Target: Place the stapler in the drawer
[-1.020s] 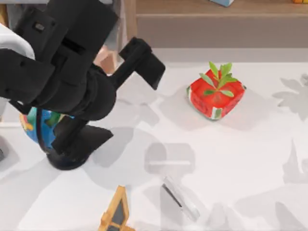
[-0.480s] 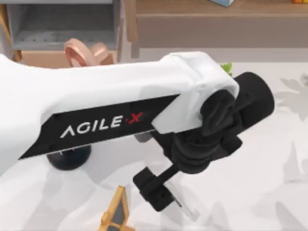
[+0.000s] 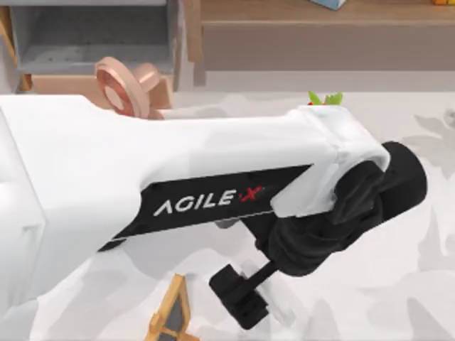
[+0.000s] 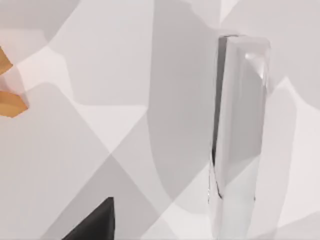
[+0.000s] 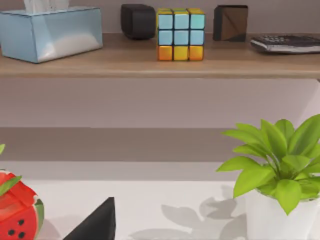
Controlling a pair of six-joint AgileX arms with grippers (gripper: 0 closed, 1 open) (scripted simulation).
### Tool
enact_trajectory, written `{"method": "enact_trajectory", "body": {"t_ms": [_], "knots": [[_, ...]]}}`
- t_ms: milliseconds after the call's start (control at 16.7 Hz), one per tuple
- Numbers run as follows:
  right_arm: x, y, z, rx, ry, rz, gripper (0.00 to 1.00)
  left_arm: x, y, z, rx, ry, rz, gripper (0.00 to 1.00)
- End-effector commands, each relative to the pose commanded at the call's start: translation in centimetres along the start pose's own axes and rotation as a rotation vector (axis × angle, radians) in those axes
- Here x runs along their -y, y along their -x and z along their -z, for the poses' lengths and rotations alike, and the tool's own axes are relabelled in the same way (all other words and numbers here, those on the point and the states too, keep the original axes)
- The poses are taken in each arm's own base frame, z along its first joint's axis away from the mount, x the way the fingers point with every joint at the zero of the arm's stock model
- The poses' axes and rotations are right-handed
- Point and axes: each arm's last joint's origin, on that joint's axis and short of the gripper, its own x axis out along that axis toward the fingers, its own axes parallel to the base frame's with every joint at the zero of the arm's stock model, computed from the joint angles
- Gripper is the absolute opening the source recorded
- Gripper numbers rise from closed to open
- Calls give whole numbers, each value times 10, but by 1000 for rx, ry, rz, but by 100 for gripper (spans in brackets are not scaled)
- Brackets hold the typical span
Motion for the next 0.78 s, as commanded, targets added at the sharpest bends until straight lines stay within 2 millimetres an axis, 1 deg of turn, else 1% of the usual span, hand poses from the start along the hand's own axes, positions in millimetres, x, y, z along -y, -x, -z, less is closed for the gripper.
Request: {"method": "enact_trajectory", "body": {"t_ms": [240, 300, 420, 660, 780], "knots": [[0, 0, 0, 0, 0, 0, 100, 0, -2, -1, -1, 2, -2, 100], [0, 0, 0, 0, 0, 0, 100, 0, -6, -1, 1, 0, -5, 100], [0, 0, 0, 0, 0, 0, 100, 1, -22, 0, 1, -1, -5, 100], [0, 0, 0, 0, 0, 0, 100, 1, -62, 0, -1, 1, 6, 100], [0, 0, 0, 0, 0, 0, 100, 0, -70, 0, 0, 0, 0, 100]]}}
